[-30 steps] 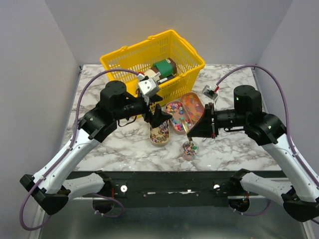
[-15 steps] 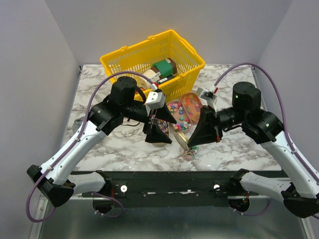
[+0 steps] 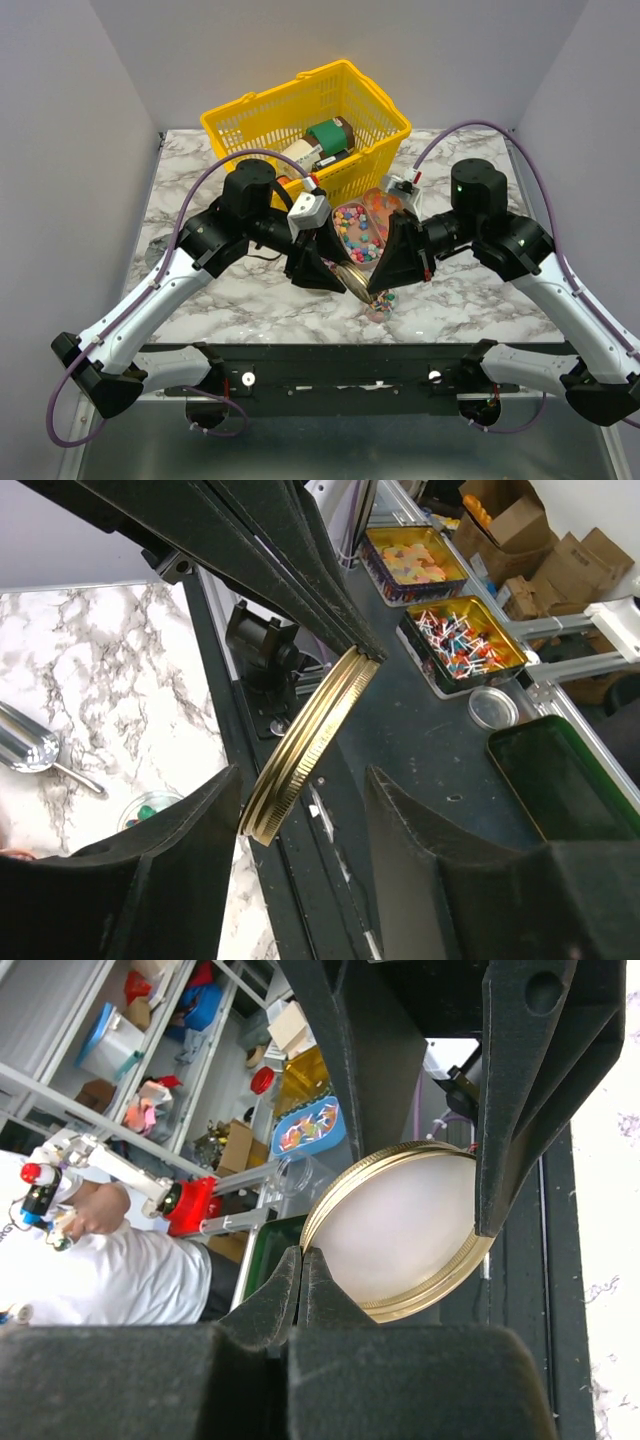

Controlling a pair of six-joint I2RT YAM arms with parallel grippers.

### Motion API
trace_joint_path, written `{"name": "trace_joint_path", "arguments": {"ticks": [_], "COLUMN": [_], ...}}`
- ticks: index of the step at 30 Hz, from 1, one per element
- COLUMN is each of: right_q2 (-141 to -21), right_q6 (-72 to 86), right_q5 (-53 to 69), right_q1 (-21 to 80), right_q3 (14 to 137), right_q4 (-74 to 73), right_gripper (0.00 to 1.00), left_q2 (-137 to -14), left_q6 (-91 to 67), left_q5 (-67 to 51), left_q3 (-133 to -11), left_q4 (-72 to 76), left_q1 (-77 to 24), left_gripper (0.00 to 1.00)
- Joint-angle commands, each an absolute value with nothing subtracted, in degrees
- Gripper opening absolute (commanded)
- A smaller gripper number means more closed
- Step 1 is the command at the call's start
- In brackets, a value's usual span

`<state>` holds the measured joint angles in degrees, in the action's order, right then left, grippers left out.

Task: Pack the candies
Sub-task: Pick up the bottle lid at the center of the board, then close the bottle lid on the packing bottle.

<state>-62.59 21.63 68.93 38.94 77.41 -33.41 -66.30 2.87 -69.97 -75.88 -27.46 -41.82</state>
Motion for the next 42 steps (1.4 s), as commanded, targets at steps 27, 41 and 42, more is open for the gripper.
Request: {"name": "trace_joint_path", "arguments": {"ticks": [27,41,42], "right_q2": [-53.4,-42.4,-41.2], "right_q6": [28.3,38.4,38.8], "right_q5": [9.9,-5.3,-5.7], "right_q1": [39.1,39.1,39.1], "right_q3": [68.5,47.0,45.5], "right_q4": [-39.6,-41.4,-40.5], "right_gripper": [0.59,0.57,0.57], "left_q2": [-67.0,-72.7,-73.4], "left_q6": [-28.7,-47.8,-48.8], "left_q5": [-43.3,-22.5,-19.9], "left_q3": [-61.8,-41.1,-40.4], "left_q4": [-9.2,16.2,17.7], "left_q1": [-45.1,-47.9,-48.5], "left_gripper": [0.00,0.01,0.01]}}
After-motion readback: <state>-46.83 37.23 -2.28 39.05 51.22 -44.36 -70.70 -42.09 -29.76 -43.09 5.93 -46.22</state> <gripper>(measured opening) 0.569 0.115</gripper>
